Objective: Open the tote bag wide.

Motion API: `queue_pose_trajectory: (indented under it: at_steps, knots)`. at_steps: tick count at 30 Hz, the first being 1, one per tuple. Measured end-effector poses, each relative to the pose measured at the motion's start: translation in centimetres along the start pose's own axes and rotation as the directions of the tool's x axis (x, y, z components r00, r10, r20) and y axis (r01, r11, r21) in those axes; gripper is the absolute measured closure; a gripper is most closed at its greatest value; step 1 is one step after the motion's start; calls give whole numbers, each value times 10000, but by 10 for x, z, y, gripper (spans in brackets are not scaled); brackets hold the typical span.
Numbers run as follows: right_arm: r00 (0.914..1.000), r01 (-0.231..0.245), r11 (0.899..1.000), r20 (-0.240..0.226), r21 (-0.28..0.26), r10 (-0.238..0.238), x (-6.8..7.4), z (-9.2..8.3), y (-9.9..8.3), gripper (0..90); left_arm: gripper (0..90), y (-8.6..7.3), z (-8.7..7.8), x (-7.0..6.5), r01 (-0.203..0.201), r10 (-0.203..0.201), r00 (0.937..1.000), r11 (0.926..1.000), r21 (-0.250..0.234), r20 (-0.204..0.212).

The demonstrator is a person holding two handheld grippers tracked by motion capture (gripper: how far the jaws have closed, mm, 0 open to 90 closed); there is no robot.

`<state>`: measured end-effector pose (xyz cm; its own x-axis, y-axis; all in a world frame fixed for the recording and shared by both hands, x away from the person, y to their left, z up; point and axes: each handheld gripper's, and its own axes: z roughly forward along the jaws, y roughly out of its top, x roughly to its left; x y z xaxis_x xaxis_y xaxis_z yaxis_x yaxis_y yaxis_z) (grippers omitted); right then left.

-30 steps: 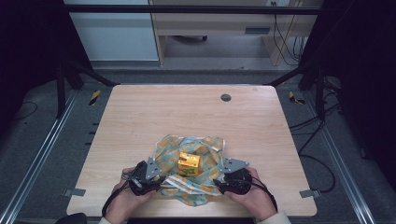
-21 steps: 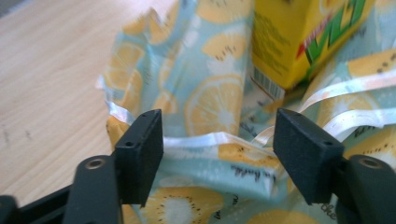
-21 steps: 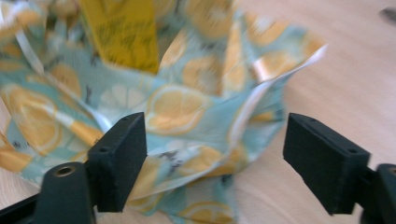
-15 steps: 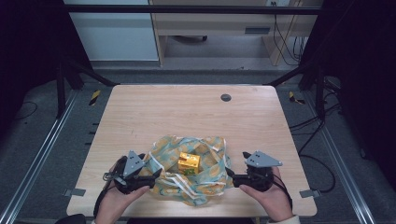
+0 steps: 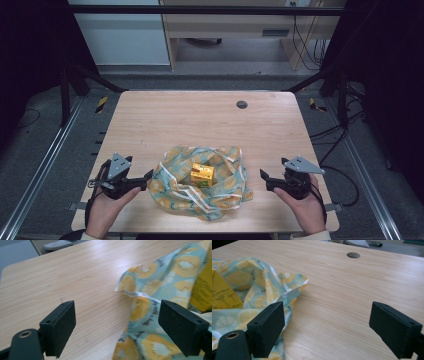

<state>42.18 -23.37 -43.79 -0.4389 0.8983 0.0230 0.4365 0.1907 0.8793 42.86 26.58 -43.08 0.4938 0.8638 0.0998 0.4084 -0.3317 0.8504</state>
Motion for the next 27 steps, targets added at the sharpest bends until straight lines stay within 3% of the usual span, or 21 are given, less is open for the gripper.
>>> queue_pose_trajectory:
  at_steps: [8, 15, 19, 22, 27]
  knots:
    - [9980, -311, 9995, 551, -57, 314, -18, -1, -9, 100, 132, -4, 1, 15, 283, -280, 9989, 9996, 84, -382]
    - [9921, -542, 9974, 1155, 469, 485, -34, 6, -24, 77, 132, -11, 12, 33, 453, -425, 9949, 9986, 287, -912]
    - [9891, -742, 9952, 1318, 633, 654, -41, 9, -29, 75, 125, -15, 17, 41, 768, -723, 9927, 9961, 434, -970]
    - [9875, -833, 9922, 1411, 927, 698, -43, 12, -32, 75, 107, -17, 19, 44, 817, -752, 9920, 9947, 620, -1012]
    - [9865, -856, 9922, 1475, 910, 716, -42, 13, -33, 75, 72, -21, 21, 48, 928, -867, 9924, 9934, 680, -874]
